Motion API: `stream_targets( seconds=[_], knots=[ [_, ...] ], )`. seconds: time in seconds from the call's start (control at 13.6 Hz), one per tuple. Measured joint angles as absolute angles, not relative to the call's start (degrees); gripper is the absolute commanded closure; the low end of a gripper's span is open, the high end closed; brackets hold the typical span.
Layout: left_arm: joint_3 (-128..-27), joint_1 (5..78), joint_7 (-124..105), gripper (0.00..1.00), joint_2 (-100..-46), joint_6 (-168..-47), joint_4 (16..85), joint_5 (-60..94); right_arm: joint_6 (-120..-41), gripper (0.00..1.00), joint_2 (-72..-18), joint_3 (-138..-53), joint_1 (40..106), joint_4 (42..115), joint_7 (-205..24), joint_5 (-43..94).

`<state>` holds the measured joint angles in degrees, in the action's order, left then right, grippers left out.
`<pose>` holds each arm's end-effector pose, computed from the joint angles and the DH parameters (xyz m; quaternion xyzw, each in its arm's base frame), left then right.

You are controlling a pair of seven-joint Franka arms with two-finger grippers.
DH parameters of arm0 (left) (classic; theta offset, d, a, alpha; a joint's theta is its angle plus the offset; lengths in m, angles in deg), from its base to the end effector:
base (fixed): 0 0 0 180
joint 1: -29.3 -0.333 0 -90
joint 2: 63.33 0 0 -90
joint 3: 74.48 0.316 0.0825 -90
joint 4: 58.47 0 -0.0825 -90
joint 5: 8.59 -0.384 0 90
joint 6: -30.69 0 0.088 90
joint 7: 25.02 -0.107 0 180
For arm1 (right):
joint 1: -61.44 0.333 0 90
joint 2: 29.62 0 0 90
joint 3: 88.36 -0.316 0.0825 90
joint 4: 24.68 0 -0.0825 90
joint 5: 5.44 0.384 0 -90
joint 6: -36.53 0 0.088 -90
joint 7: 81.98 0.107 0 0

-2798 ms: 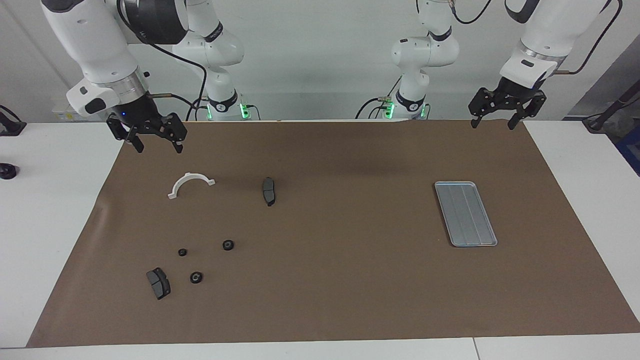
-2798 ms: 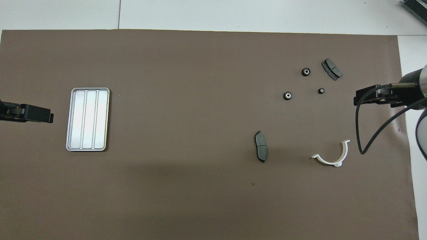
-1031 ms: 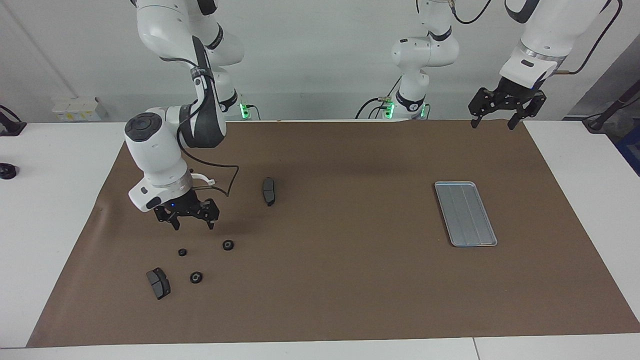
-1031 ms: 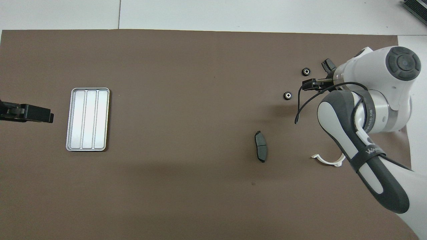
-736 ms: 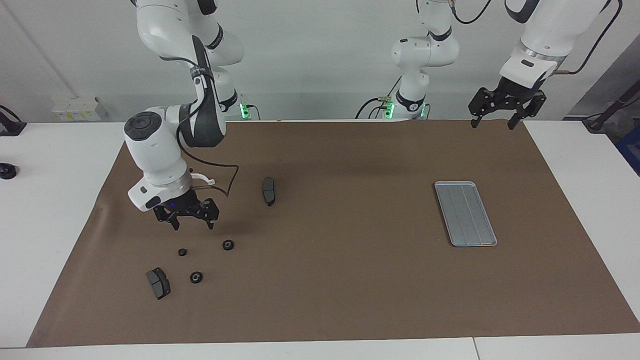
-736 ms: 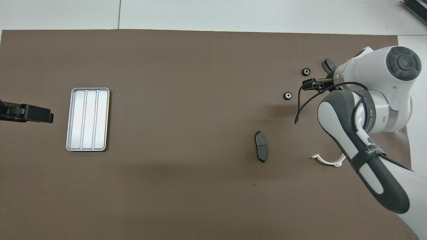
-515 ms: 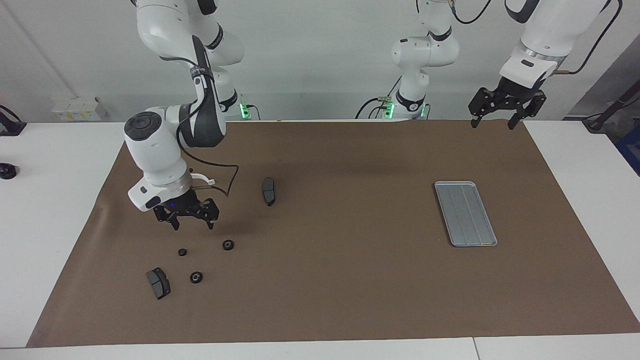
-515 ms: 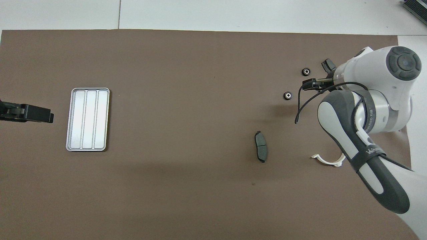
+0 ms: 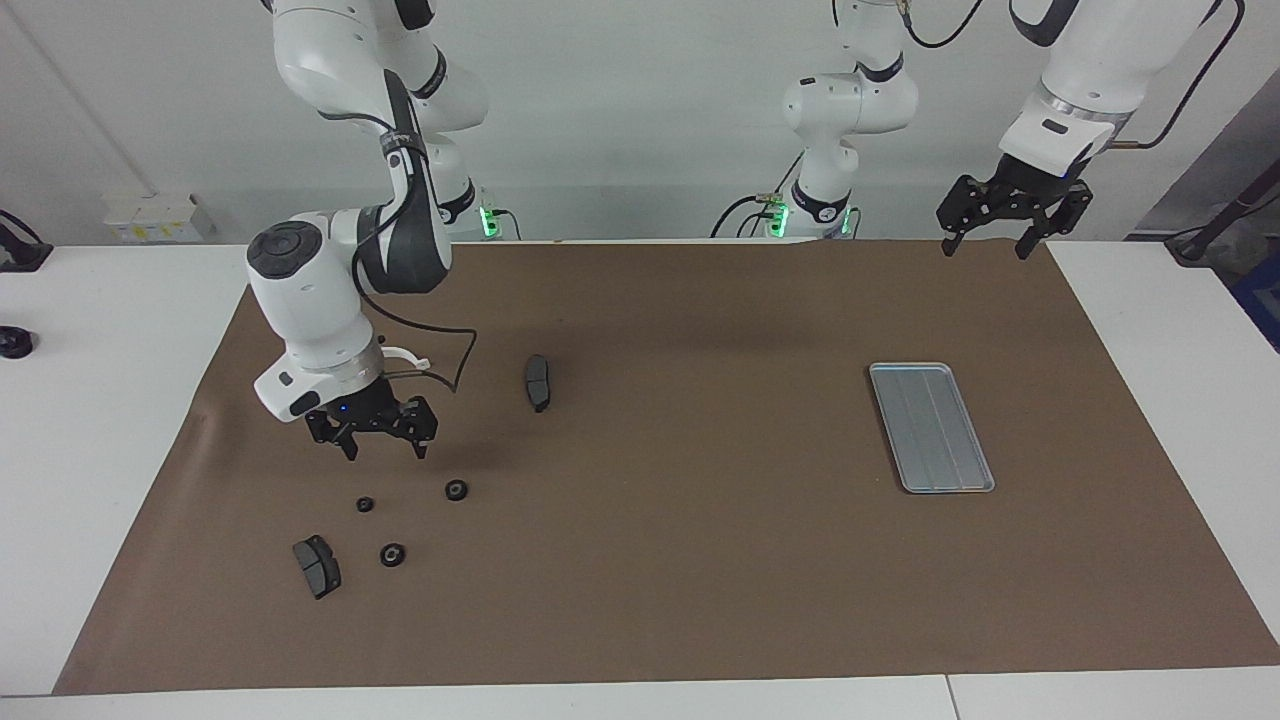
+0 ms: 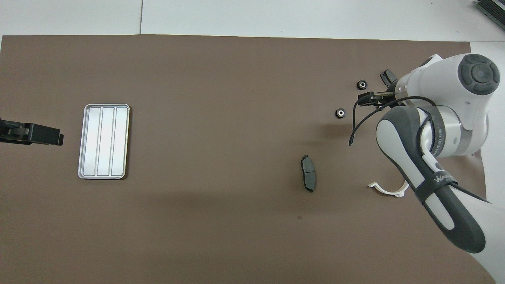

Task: Pick bearing gear from pile to tray
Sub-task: 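Lift the black gear with the right gripper and carry it toward center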

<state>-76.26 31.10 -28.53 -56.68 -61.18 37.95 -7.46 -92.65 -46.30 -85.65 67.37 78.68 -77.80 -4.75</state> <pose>0.5197 -0.0356 0.6367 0.9979 -0.0616 0.0183 0.0081 0.6461 0.0389 0.3997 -0.9968 0.0102 -0.0798 0.0034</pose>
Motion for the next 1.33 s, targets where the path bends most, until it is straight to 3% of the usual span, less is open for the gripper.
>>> stream_targets(
  seconds=[0.66,1.33],
  knots=[
    [-76.3,31.1,-28.5,0.0,-56.7,-61.2,38.0,-7.5,-97.9,0.0,-50.9,-85.6,67.5,78.7,-77.8,-4.7],
    [-76.3,31.1,-28.5,0.0,-56.7,-61.2,38.0,-7.5,-103.9,0.03,-58.6,-85.5,73.3,76.3,-71.8,-5.9]
  ],
)
